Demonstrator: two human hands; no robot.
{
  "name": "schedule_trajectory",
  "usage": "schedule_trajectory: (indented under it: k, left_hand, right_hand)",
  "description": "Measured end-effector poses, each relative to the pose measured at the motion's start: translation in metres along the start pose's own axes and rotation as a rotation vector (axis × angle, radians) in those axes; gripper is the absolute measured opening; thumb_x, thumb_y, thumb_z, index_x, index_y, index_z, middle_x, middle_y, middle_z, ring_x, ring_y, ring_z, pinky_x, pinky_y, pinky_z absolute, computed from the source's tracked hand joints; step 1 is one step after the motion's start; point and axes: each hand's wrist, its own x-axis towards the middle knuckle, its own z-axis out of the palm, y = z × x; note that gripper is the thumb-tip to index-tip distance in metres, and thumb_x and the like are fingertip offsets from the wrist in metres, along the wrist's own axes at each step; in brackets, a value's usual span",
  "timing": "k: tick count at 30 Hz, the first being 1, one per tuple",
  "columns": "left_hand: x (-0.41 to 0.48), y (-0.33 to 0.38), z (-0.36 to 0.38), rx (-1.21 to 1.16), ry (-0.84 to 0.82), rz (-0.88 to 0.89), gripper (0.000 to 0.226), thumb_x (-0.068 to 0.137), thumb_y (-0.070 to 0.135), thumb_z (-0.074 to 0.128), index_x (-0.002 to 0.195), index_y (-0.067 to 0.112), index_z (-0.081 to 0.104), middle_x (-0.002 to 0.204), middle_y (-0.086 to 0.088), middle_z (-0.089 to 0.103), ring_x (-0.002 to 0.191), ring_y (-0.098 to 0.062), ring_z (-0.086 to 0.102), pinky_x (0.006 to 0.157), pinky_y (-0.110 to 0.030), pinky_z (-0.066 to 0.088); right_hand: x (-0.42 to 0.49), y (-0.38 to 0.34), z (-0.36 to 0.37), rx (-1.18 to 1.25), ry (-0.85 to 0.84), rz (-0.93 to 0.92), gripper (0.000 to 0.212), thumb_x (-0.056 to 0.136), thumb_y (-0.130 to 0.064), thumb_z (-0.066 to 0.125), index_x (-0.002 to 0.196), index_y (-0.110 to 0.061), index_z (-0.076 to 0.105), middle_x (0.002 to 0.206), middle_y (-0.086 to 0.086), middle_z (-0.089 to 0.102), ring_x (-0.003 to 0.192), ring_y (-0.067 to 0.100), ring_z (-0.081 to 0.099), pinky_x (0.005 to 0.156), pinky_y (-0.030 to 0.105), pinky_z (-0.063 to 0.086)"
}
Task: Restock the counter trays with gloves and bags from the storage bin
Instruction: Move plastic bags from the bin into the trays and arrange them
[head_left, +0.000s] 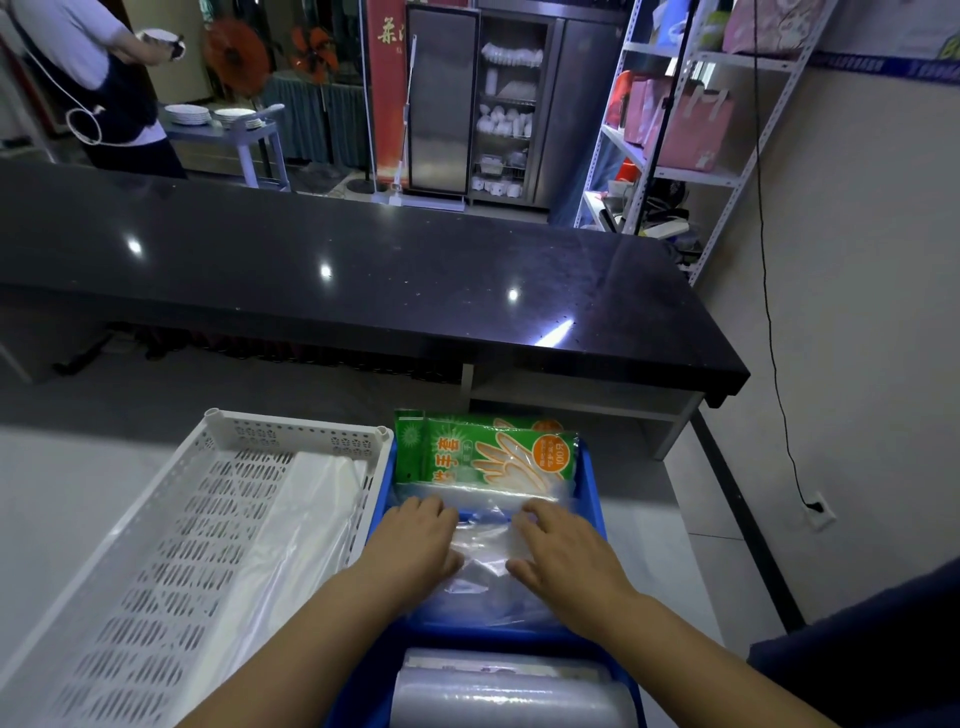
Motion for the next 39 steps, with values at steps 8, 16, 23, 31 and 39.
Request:
schedule_trajectory:
  k: [8, 16, 23, 31, 39]
  left_hand:
    - [-0.006, -0.005, -0.002, -0.18, 0.115, 0.038, 0.049, 0.079, 0.034, 0.061, 0.125, 0.027, 0.045, 0.126, 0.006, 0.048, 0.117, -0.016, 0.043, 0.097, -0.03, 0.032]
    - [-0.011, 0.002, -0.002, -0.255, -0.174, 0.066, 0.039, 0.072, 0.03, 0.063, 0.111, 0.031, 0.054, 0.101, 0.007, 0.062, 0.093, -0.019, 0.058, 0.068, -0.028, 0.042]
    - [-0.011, -0.006, 0.001, 0.122, -0.07, 0.093, 0.046, 0.069, 0.036, 0.064, 0.108, 0.016, 0.051, 0.114, -0.005, 0.051, 0.105, -0.025, 0.044, 0.084, -0.034, 0.034]
    - [-0.007, -0.002, 0.001, 0.131, -0.076, 0.041, 0.061, 0.066, 0.037, 0.071, 0.115, 0.015, 0.044, 0.118, -0.005, 0.045, 0.108, -0.025, 0.041, 0.091, -0.035, 0.033]
    - [-0.01, 0.002, 0.002, 0.162, -0.104, -0.046, 0.065, 0.067, 0.035, 0.071, 0.12, 0.014, 0.041, 0.122, -0.008, 0.043, 0.11, -0.027, 0.043, 0.093, -0.037, 0.036]
  right_hand:
    - [0.003, -0.015, 0.006, 0.202, -0.119, -0.101, 0.029, 0.084, -0.032, 0.057, 0.113, -0.033, 0.053, 0.114, -0.005, 0.06, 0.1, 0.013, 0.049, 0.081, 0.029, 0.042]
    - [0.004, -0.013, 0.002, 0.343, -0.236, 0.039, 0.029, 0.077, -0.035, 0.064, 0.102, -0.039, 0.05, 0.105, -0.011, 0.058, 0.088, 0.01, 0.052, 0.07, 0.023, 0.041]
    - [-0.008, 0.002, -0.007, -0.004, -0.157, 0.007, 0.038, 0.075, -0.045, 0.065, 0.105, -0.023, 0.056, 0.116, -0.004, 0.05, 0.102, 0.017, 0.043, 0.088, 0.029, 0.035]
    - [-0.006, -0.002, -0.009, -0.061, -0.168, 0.093, 0.059, 0.068, -0.047, 0.07, 0.115, -0.022, 0.046, 0.119, 0.001, 0.047, 0.105, 0.021, 0.044, 0.094, 0.034, 0.038]
    - [-0.006, -0.012, -0.005, -0.149, -0.186, 0.14, 0.07, 0.073, -0.039, 0.069, 0.131, -0.015, 0.038, 0.133, 0.006, 0.044, 0.119, 0.026, 0.04, 0.103, 0.037, 0.033]
